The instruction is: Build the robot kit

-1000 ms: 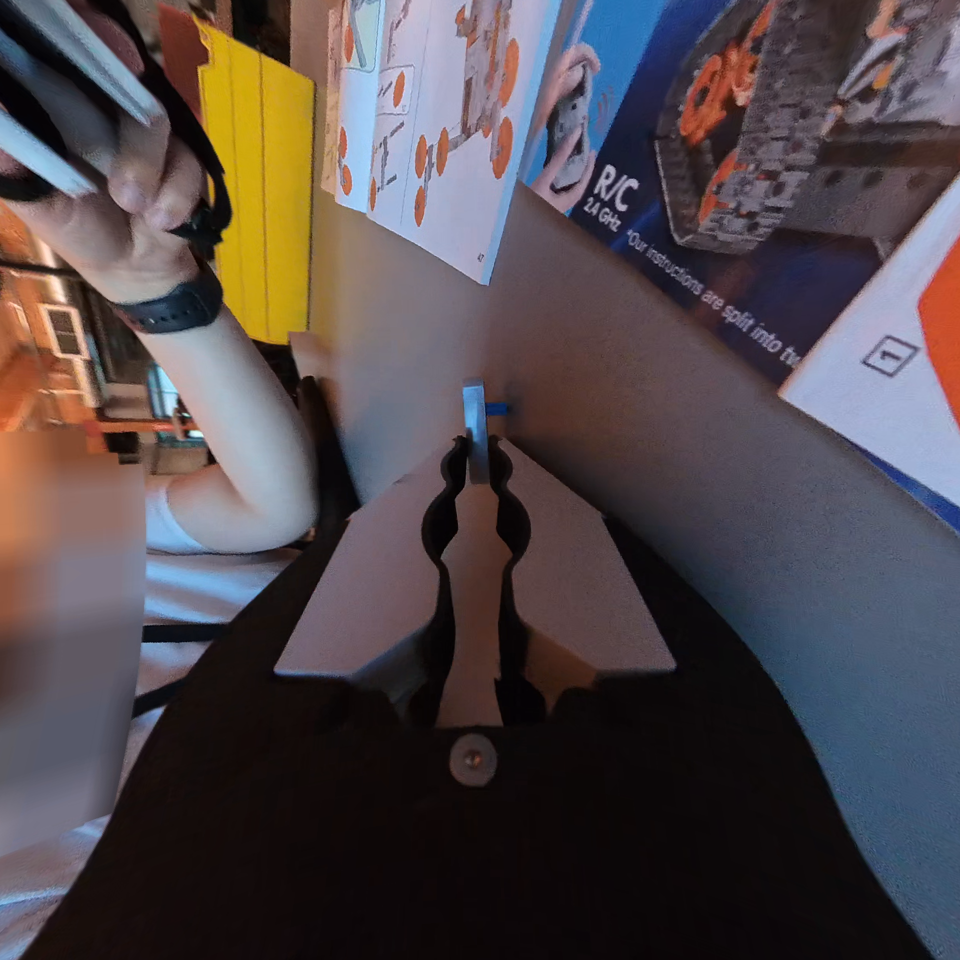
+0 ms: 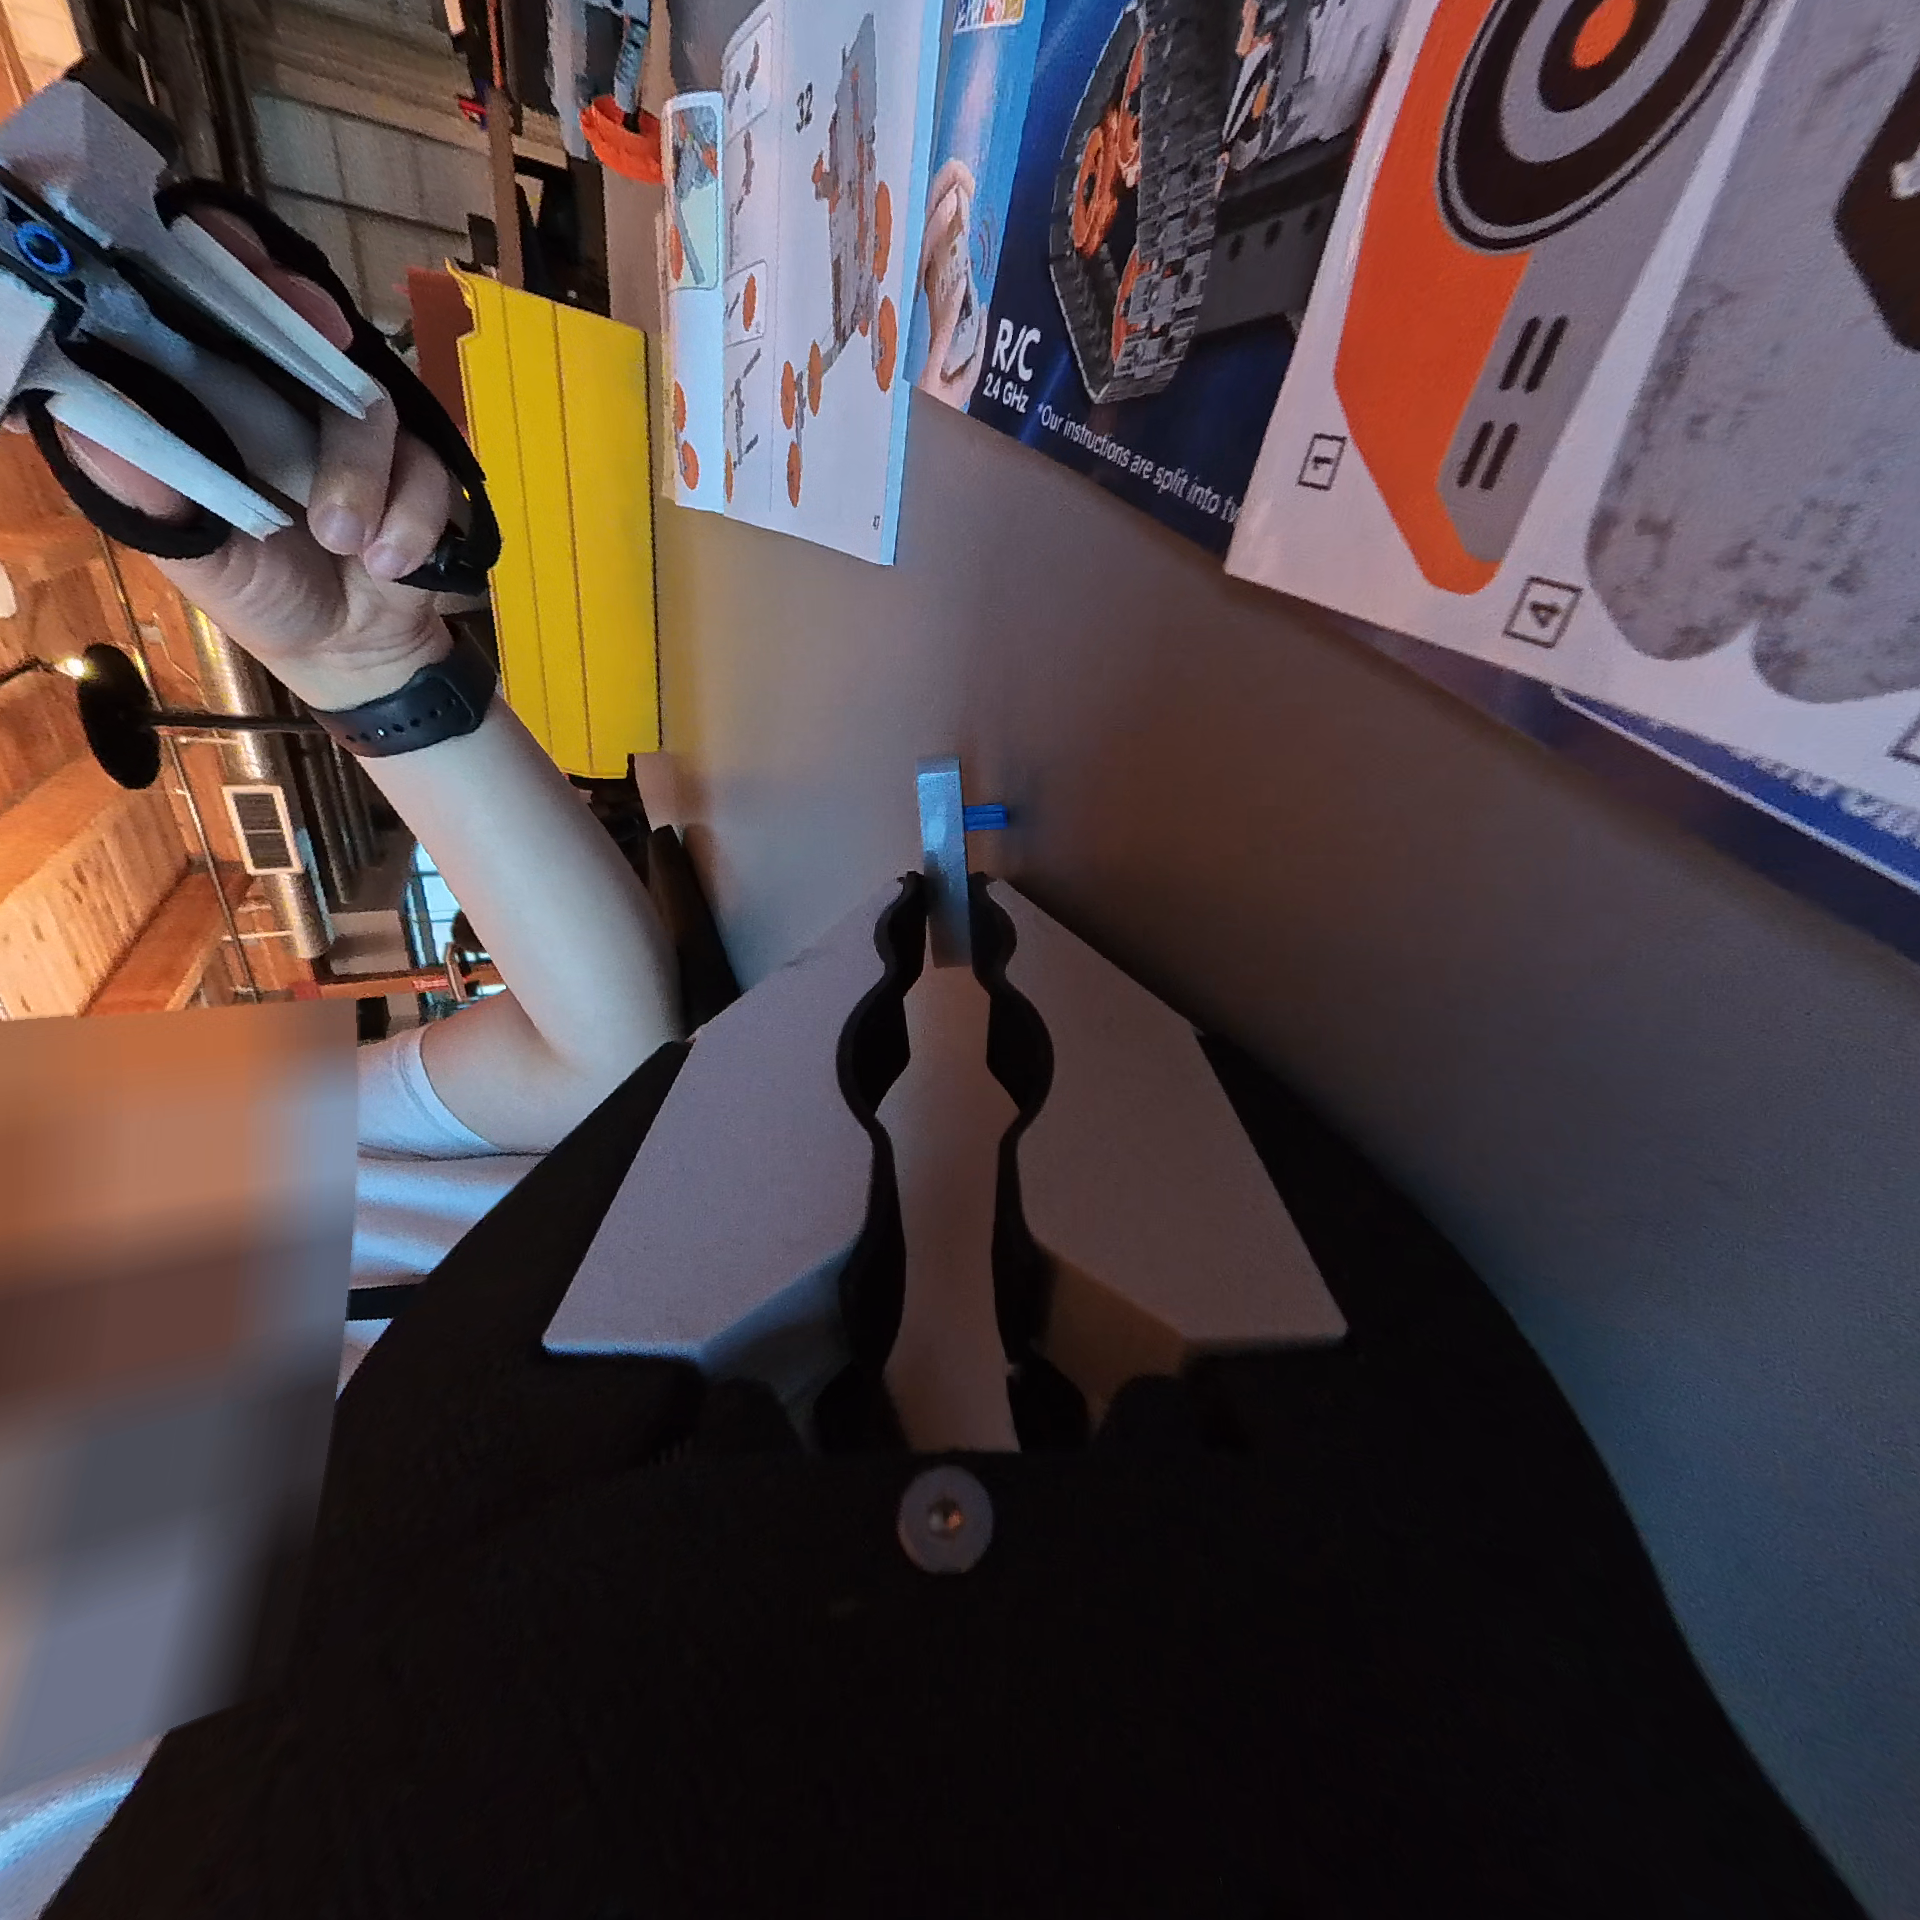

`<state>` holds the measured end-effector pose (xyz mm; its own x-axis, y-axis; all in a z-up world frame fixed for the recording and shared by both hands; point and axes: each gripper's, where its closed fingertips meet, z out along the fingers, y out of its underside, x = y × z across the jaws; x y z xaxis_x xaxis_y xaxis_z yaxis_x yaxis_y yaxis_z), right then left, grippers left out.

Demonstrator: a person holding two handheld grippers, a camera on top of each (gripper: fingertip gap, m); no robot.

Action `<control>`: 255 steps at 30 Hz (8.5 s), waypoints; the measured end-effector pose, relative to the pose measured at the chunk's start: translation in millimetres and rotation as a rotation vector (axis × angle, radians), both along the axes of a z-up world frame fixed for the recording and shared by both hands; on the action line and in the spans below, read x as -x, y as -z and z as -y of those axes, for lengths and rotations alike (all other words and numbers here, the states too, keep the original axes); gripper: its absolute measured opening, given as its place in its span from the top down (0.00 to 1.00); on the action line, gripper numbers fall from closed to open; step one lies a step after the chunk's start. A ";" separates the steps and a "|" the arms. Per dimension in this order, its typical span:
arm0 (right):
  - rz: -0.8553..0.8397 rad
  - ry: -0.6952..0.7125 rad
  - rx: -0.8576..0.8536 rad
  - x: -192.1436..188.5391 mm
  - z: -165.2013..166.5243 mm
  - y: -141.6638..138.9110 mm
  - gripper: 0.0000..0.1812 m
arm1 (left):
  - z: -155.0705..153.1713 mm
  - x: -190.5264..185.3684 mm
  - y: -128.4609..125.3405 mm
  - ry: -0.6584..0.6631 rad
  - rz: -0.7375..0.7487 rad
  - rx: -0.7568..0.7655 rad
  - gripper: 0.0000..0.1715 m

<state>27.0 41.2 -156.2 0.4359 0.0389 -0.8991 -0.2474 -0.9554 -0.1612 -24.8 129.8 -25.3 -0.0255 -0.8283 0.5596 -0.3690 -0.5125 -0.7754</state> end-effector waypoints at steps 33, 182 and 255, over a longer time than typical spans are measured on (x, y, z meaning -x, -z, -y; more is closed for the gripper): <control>-0.019 0.005 -0.051 -9.2 -4.2 -1.2 0.96 | 4.4 -8.8 13.0 0.010 -0.078 -0.040 0.98; 0.007 -0.160 -0.026 25.8 -18.9 -0.3 0.95 | -4.4 12.6 -22.2 -0.019 0.065 -0.021 0.98; -0.107 -0.219 0.340 49.1 -1.2 -4.1 0.94 | -1.0 13.9 -22.6 0.004 0.060 -0.014 0.98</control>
